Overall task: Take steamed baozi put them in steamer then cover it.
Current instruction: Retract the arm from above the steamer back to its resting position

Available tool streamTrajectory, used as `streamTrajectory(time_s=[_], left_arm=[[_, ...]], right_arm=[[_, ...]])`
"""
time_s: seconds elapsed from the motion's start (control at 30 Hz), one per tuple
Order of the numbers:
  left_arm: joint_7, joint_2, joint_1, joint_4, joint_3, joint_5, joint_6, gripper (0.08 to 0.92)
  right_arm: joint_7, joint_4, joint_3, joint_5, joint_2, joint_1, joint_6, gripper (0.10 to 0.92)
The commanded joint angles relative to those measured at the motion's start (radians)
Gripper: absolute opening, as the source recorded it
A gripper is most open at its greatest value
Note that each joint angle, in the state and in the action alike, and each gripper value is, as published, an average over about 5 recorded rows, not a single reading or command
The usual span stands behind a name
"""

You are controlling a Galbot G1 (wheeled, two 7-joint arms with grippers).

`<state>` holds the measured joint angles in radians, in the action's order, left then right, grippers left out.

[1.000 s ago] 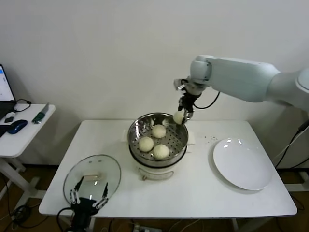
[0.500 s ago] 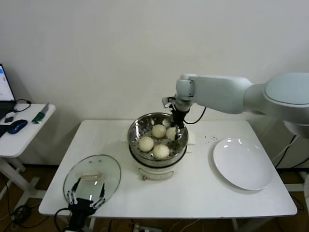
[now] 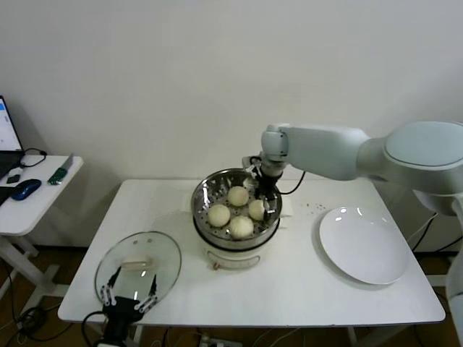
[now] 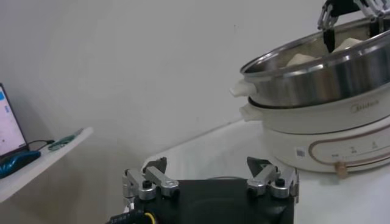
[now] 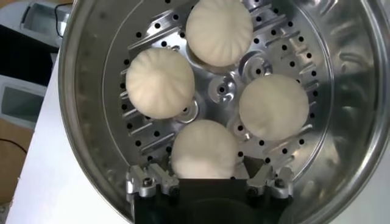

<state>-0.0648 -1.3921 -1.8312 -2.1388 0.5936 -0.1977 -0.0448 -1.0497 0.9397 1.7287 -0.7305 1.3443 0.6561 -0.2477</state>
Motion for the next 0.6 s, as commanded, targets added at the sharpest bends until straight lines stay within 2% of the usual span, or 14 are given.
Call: streamTrajectory(time_s=[0.03,0.3,0.47,0.6], left_arm=[[-0.001,-0.001,0.001,0.002,0.001,-0.001,-0.003,0.823],[-0.005,-0.004,0.001,0.003,0.002,-0.003,-0.002,0.823],[-0.019,-0.002,0.007,0.007,0.004,-0.002,-0.004,0.823],[-0.028,-0.001,0.025,0.009,0.004,-0.003,-0.007,0.823]], right_arm=[[-0.016,0.023,-0.023,-0.003,-0.029,0.03,0.004,0.818],[-0.029,0.069,-0.059,-0.038,-0.139,0.14,0.062,0.823],[0.188,0.165,-0.116,-0.066,-0.288,0.166,0.178,0.823],[0.326,0.246,-0.228,-0.059,-0.418,0.117,0.202,0.823]])
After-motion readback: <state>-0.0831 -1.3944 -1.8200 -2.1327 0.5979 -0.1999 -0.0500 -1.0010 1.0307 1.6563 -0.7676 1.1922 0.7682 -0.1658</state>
